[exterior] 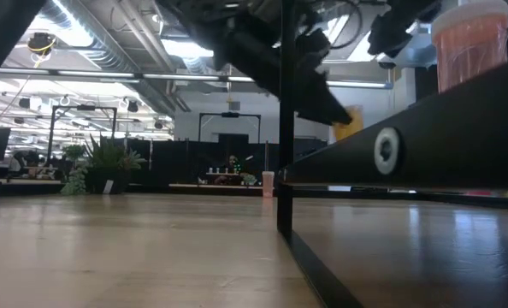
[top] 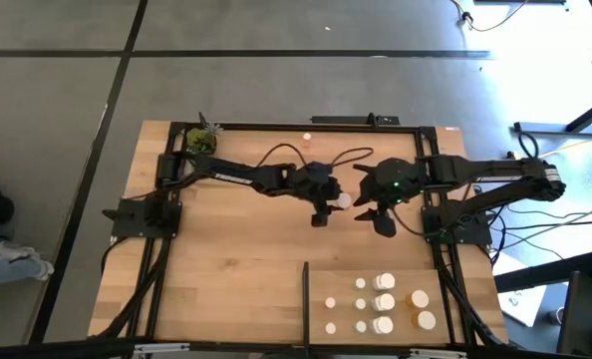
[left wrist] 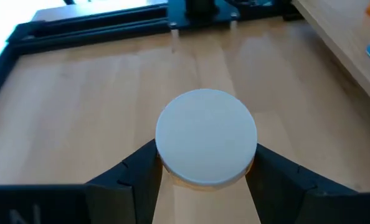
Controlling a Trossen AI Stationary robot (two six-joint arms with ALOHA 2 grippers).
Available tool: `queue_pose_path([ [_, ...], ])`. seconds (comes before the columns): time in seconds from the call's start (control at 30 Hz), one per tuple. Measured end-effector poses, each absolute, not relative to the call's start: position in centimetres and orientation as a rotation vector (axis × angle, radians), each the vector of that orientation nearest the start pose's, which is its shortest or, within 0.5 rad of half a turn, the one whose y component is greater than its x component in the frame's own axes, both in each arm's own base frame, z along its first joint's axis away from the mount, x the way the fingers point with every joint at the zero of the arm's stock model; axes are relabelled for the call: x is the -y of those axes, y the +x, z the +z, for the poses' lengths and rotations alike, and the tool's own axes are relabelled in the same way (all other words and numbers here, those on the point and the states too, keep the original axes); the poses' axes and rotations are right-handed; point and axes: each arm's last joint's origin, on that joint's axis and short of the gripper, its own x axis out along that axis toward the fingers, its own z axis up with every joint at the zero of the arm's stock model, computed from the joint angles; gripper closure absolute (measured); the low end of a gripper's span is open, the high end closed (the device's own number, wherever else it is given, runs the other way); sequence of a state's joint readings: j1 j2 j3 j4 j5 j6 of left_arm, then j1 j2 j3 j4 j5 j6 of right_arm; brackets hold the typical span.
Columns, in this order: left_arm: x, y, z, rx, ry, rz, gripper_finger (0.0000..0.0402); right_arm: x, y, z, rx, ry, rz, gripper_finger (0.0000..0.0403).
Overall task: Pick and place medicine bottles onto shelf by color
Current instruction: Put the orange pill bottle on the shelf aligned with the other orange pill bottles
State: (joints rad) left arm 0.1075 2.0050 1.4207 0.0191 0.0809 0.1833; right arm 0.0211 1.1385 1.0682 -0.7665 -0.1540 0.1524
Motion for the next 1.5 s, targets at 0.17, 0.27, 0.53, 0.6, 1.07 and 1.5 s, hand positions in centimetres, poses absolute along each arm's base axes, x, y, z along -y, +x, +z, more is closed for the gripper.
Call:
queue_pose_path([
  [0.17,-4.8,47.6,19.9,-0.649,0.135,-0.065,0.0205,-0.9,20.6,32.7,-0.794,0.198,0.103,0.0205],
  [0.27,-4.9,48.6,19.3,-0.709,0.148,-0.078,0.0205,-0.9,19.7,33.4,-0.757,0.197,0.107,0.0205],
  [0.53,-5.1,50.0,16.4,-0.784,0.120,-0.135,0.0205,-0.9,19.1,33.9,-0.727,0.188,0.113,0.0205],
  [0.6,-5.1,50.0,15.8,-0.810,0.110,-0.134,0.0205,-0.9,19.2,33.8,-0.730,0.188,0.112,0.0205],
  [1.07,-5.2,49.9,15.6,-0.827,0.096,-0.120,0.0205,-0.9,19.2,33.8,-0.728,0.190,0.111,0.0205],
  [1.5,-5.3,49.9,15.6,-0.831,0.073,-0.104,0.0204,-0.9,19.2,33.8,-0.727,0.191,0.111,0.0205],
])
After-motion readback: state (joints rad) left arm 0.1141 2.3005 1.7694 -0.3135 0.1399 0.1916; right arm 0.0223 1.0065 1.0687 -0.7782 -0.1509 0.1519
